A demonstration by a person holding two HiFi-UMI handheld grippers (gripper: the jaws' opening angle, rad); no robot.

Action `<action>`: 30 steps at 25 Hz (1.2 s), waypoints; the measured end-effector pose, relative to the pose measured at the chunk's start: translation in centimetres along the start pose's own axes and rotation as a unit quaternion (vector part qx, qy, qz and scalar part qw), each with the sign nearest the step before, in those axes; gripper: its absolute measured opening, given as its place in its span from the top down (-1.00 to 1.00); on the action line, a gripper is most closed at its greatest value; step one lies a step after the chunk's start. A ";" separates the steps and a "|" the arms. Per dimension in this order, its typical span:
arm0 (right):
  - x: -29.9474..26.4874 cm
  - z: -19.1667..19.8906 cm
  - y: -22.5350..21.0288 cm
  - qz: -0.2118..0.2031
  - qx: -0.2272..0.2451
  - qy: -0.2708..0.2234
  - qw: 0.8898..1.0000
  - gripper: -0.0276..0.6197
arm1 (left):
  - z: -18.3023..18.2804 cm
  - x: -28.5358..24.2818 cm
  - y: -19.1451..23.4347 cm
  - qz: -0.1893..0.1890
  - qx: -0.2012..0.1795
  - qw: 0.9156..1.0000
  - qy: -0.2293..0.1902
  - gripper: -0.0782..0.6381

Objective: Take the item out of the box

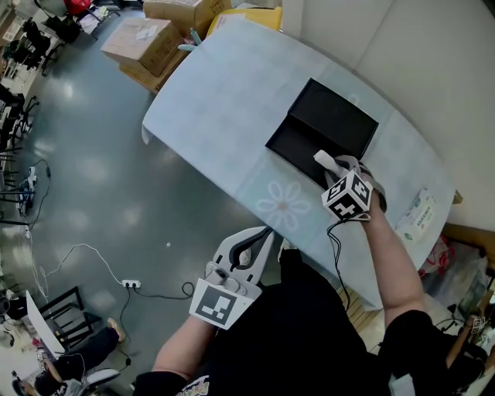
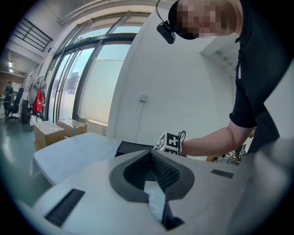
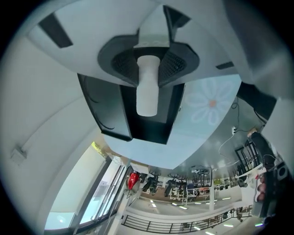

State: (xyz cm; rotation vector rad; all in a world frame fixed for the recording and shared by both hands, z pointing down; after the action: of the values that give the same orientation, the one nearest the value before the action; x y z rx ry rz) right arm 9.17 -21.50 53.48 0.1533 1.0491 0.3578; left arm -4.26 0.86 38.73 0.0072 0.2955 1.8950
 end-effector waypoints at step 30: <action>21.1 -5.7 14.1 0.128 -0.249 -0.292 0.915 0.50 | -1.5 7.2 -0.8 0.164 -0.024 0.986 -0.016 0.76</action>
State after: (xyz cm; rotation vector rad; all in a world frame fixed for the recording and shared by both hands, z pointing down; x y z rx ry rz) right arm 10.60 -1.05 37.50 -0.0633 0.3209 0.7541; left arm -6.19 7.48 36.14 0.0558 0.2368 2.2271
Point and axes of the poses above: the fingertips, and each gripper's own axes: x backward along the fingers, y to its left, z out of its underside, the point moved 7 cm from there along x, backward along the fingers, and after that the axes turned 8 degrees about -y, right-handed, at the moved point
